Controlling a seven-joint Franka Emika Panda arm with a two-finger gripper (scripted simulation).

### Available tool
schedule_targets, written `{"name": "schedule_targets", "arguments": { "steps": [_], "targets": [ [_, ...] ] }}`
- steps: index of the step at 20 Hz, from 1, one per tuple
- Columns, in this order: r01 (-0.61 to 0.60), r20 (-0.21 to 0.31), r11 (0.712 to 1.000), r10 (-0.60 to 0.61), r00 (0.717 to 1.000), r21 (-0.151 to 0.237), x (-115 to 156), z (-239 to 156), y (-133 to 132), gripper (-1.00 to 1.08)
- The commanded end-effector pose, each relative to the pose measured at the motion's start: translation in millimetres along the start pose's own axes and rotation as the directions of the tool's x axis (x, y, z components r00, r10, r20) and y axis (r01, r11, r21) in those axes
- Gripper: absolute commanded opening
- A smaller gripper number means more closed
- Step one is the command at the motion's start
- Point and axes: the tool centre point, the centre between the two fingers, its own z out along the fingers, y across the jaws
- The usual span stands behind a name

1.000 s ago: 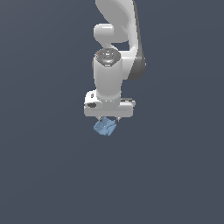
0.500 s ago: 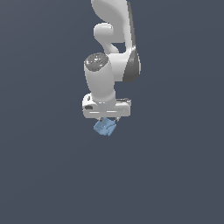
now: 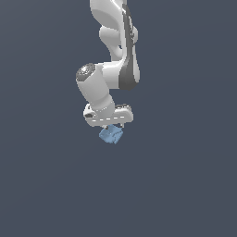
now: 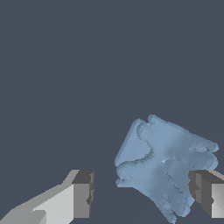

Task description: Pick up the object and move it to a goal position.

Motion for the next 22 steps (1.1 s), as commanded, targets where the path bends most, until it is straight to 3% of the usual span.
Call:
{"name": "schedule_targets", "arguments": {
  "steps": [1, 12, 22],
  "targets": [
    [-0.015, -0.011, 0.999, 0.016, 1.0, 0.043, -4, 5, 4, 0.68],
    [-0.088, -0.074, 0.975, 0.105, 0.992, 0.206, -20, 21, 23, 0.68],
    [-0.157, -0.14, 0.935, 0.21, 0.968, 0.319, -37, 34, 44, 0.68]
  ]
}}
